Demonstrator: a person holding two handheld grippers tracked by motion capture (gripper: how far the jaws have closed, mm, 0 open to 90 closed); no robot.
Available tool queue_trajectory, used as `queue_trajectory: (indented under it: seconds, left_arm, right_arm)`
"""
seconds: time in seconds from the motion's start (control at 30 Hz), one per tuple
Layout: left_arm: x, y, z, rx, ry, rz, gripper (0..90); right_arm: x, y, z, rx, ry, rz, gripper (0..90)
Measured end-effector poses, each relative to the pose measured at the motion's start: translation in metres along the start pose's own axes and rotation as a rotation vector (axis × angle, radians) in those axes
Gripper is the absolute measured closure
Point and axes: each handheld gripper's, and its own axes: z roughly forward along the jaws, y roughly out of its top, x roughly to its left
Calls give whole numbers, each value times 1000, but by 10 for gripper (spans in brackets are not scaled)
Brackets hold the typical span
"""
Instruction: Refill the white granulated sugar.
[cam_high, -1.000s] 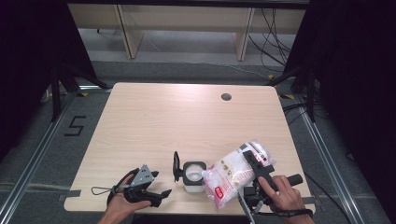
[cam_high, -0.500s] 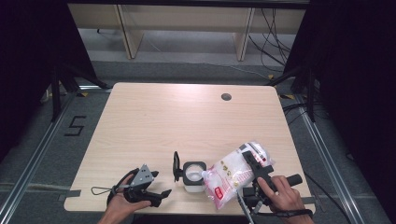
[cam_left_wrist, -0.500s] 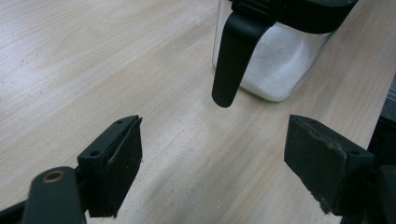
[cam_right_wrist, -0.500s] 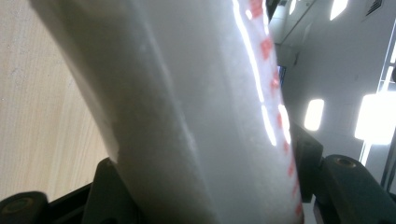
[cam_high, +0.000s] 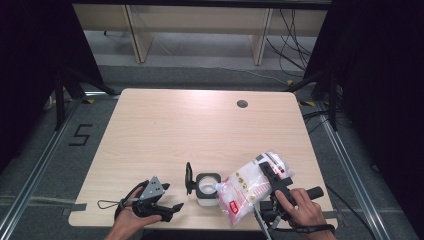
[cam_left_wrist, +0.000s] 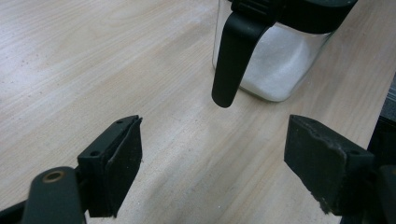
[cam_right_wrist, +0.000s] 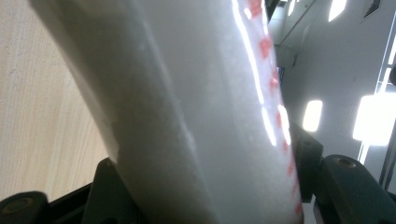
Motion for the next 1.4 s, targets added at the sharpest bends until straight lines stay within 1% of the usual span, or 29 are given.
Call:
queue_trajectory:
  seconds: [0.03, 0.1, 0.13, 0.2, 0.23, 0.27, 0.33, 0.4, 0.43, 0.47, 0.5, 0.53, 0.6, 0.63, 0.7, 0.77, 0.8, 0.83, 0.87, 0.9, 0.97, 1.03, 1.1, 1.13, 1.17, 1.23, 1.27, 1.3, 1.4]
  left_arm:
    - [0, 0, 0, 1, 1, 1, 188]
    - [0, 0, 0, 1, 0, 1, 188]
    - [0, 0, 0, 1, 1, 1, 188]
    - [0, 0, 0, 2, 0, 1, 188]
    - [0, 0, 0, 2, 0, 2, 188]
    - [0, 0, 0, 1, 0, 2, 188]
    - [0, 0, 0, 2, 0, 1, 188]
    - [0, 0, 0, 1, 1, 1, 188]
    - [1, 0, -1, 6, 5, 10, 188]
    - [1, 0, -1, 6, 4, 13, 188]
    - [0, 0, 0, 1, 1, 6, 188]
    - [0, 0, 0, 1, 0, 1, 188]
    - [0, 0, 0, 2, 1, 1, 188]
    - [0, 0, 0, 2, 0, 1, 188]
    - [0, 0, 0, 2, 0, 1, 188]
    - [0, 0, 0, 1, 0, 1, 188]
    - [0, 0, 0, 2, 0, 1, 188]
    - [0, 0, 0, 2, 0, 0, 188]
    - [0, 0, 0, 2, 0, 1, 188]
    - [0, 0, 0, 2, 0, 1, 188]
    - [0, 0, 0, 2, 0, 1, 188]
    - [0, 0, 0, 2, 0, 1, 188]
    - [0, 0, 0, 2, 0, 1, 188]
    - [0, 0, 0, 1, 1, 2, 188]
    - [0, 0, 0, 2, 1, 2, 188]
    - [0, 0, 0, 2, 0, 1, 188]
    - [0, 0, 0, 2, 0, 1, 188]
    - [0, 0, 0, 2, 1, 2, 188]
    - [1, 0, -1, 6, -2, 3, 188]
  right_arm:
    - [2, 0, -1, 19, 5, 34, 450]
    - [2, 0, 0, 13, 6, 31, 450]
    - [1, 0, 0, 9, 4, 10, 451]
    - [3, 0, 0, 15, 10, 22, 451]
    - [1, 1, -1, 20, 22, 10, 451]
    - [-1, 1, -1, 10, 7, -20, 450]
    - [1, 1, 0, 5, -10, 19, 450]
    - [-1, 1, 0, -3, -13, -24, 451]
    - [0, 1, 0, 8, -4, -8, 451]
    - [0, 1, -2, 26, 21, -11, 451]
    - [-1, 1, -1, 15, 15, -23, 451]
    - [0, 0, 0, -6, -17, -9, 451]
    - [2, 1, -1, 16, 5, 22, 451]
    - [2, 0, 0, 10, -5, 21, 451]
    - [1, 0, 0, 14, 10, 7, 451]
    - [1, 0, 0, 7, 3, 0, 451]
    - [2, 0, 0, 13, 7, 9, 451]
    - [-1, 1, -1, 21, 17, -18, 451]
    - [-1, 1, -1, 17, 7, -18, 451]
    - [0, 0, 0, 0, -16, -10, 451]
    - [1, 1, -1, 9, -6, 15, 451]
    - [1, 0, -1, 8, -1, 7, 451]
    - [3, -1, 0, 12, 10, 39, 452]
    - [-2, -1, 0, 11, 17, -12, 451]
    - [-1, -1, 0, 7, 15, -9, 452]
    - [4, -3, 2, -5, 3, 45, 452]
    - [5, -3, 1, 12, 18, 55, 452]
    - [3, -3, 1, -1, 13, 37, 452]
    - [3, -3, 0, 8, 17, 49, 452]
